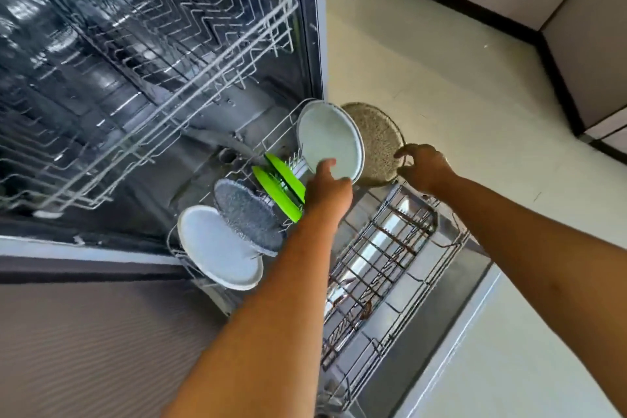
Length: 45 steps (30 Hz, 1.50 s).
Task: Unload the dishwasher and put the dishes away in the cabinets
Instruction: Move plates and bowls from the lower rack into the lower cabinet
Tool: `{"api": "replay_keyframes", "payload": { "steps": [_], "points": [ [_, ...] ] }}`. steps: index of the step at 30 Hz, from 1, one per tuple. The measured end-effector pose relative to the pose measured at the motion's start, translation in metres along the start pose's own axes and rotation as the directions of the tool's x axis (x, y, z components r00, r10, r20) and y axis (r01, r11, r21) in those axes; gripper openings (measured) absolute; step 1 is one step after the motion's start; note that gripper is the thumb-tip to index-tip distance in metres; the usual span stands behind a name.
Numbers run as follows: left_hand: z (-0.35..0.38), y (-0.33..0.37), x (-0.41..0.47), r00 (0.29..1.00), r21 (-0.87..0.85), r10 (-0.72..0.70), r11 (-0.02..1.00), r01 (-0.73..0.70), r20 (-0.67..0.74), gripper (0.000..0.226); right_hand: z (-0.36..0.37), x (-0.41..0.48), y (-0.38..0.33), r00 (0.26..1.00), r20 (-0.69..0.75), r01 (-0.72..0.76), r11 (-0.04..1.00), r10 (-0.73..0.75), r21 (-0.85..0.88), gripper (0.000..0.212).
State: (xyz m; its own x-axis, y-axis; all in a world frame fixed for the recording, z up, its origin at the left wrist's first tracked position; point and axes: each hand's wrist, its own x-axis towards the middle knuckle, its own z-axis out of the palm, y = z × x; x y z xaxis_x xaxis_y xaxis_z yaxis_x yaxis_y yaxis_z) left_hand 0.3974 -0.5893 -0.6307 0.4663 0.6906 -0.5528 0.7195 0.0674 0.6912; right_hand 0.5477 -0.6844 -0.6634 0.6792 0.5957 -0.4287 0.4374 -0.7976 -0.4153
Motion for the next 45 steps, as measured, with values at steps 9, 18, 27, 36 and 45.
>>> {"api": "replay_keyframes", "payload": {
  "steps": [9, 18, 27, 36, 45],
  "points": [
    [0.018, 0.044, 0.106, 0.932, 0.781, 0.262, 0.514, -0.355, 0.251, 0.053, 0.010, 0.055, 0.013, 0.989, 0.037, -0.142, 0.990, 0.141, 0.024, 0.070],
    [0.039, 0.044, 0.133, 0.956, 0.920, 0.241, 0.311, -0.240, 0.168, 0.036, 0.027, 0.084, 0.011, 0.985, 0.040, -0.170, 0.980, 0.167, 0.099, 0.068],
    [0.018, 0.058, 0.116, 0.931, 0.751, 0.355, 0.637, -0.174, -0.085, 0.027, 0.025, 0.070, -0.015, 0.997, -0.037, -0.057, 0.976, 0.066, 0.209, 0.025],
    [-0.030, 0.038, 0.019, 0.860, 0.361, 0.364, 0.903, -0.232, -0.358, 0.044, 0.015, 0.009, -0.017, 0.966, -0.236, 0.007, 0.906, 0.102, 0.423, 0.026],
    [-0.034, -0.071, -0.110, 0.797, -0.135, -0.170, 0.985, 0.112, -0.580, 0.040, -0.007, -0.095, -0.017, 0.912, -0.399, 0.127, 0.856, 0.098, 0.501, 0.030]
  ]
}}
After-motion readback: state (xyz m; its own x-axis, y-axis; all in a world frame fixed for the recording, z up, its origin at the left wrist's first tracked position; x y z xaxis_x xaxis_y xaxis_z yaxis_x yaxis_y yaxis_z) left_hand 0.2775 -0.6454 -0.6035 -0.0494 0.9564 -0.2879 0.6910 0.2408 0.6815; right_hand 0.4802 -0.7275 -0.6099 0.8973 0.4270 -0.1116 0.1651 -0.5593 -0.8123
